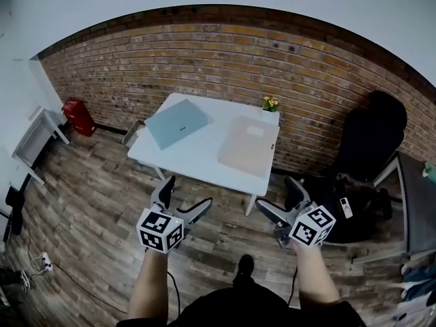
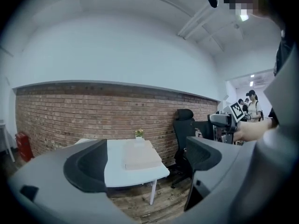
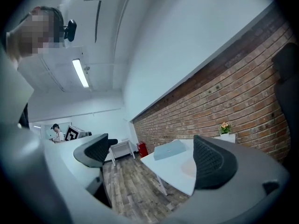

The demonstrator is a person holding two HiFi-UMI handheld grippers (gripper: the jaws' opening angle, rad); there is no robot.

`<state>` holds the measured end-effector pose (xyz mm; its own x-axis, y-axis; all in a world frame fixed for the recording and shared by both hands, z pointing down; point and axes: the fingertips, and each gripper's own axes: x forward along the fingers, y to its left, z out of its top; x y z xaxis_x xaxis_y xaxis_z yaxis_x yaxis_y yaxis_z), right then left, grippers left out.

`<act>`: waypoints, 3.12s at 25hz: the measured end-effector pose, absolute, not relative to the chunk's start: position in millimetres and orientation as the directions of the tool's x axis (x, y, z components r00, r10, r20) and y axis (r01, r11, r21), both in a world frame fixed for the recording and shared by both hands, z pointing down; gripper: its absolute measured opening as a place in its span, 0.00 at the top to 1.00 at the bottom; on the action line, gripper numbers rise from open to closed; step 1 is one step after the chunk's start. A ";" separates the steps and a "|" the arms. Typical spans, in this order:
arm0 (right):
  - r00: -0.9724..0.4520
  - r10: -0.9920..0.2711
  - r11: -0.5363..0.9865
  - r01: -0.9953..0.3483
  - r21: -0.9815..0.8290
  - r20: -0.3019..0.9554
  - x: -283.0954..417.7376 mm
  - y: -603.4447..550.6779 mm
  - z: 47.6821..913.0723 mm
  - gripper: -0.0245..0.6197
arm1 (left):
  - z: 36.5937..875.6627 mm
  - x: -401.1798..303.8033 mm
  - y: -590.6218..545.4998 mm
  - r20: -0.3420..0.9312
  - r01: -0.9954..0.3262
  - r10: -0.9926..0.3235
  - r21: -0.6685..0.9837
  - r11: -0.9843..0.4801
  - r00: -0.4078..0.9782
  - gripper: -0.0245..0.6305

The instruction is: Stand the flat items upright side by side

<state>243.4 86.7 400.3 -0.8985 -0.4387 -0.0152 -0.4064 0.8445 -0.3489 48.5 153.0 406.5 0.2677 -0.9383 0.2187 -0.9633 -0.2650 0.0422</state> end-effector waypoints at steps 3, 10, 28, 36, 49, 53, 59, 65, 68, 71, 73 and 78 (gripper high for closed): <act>-0.905 -0.425 0.839 -0.393 -0.376 -0.002 242.9 51.8 409.6 0.06 | 411.4 53.4 116.1 0.241 -0.966 -0.936 0.053 -0.254 0.259 0.14; -0.923 -0.384 0.835 -0.341 -0.433 -0.014 255.3 -10.0 419.1 0.08 | 407.0 77.0 45.5 0.258 -0.967 -0.932 0.044 -0.251 0.254 0.14; -0.857 -0.495 0.723 -0.499 -0.477 0.146 234.3 -157.9 463.1 0.10 | 456.2 41.9 -109.9 0.307 -0.925 -0.873 0.110 -0.363 0.379 0.14; -0.777 -0.584 0.630 -0.616 -0.473 0.234 170.5 -251.7 480.8 0.10 | 484.9 -9.7 -203.3 0.345 -0.868 -0.797 0.166 -0.469 0.496 0.14; -0.670 -0.628 0.448 -0.728 -0.520 0.397 188.9 -304.4 554.4 0.10 | 546.1 -13.1 -276.0 0.442 -0.810 -0.681 0.263 -0.524 0.584 0.14; -0.661 -0.614 0.413 -0.735 -0.537 0.432 202.4 -316.7 580.0 0.10 | 565.9 -3.5 -291.0 0.490 -0.813 -0.654 0.269 -0.516 0.577 0.14; -0.655 -0.569 0.361 -0.742 -0.564 0.497 212.5 -328.1 623.4 0.09 | 606.1 12.6 -303.6 0.586 -0.816 -0.584 0.273 -0.510 0.561 0.14; -0.653 -0.509 0.316 -0.748 -0.583 0.561 214.2 -334.3 661.5 0.09 | 643.5 24.7 -316.3 0.638 -0.806 -0.514 0.329 -0.492 0.574 0.14; -0.653 -0.474 0.304 -0.751 -0.586 0.591 212.2 -334.7 679.1 0.09 | 660.8 30.2 -323.1 0.647 -0.796 -0.481 0.373 -0.477 0.592 0.14; -0.638 -0.446 0.285 -0.766 -0.576 0.628 214.8 -337.2 696.2 0.09 | 676.3 36.0 -329.8 0.652 -0.786 -0.455 0.405 -0.467 0.606 0.14; -0.634 -0.427 0.271 -0.770 -0.578 0.644 215.9 -339.5 704.5 0.09 | 686.7 40.7 -331.0 0.665 -0.777 -0.422 0.425 -0.465 0.616 0.14; -0.649 -0.375 0.245 -0.758 -0.605 0.662 215.6 -339.9 721.4 0.09 | 713.3 50.4 -324.1 0.706 -0.755 -0.321 0.468 -0.458 0.632 0.14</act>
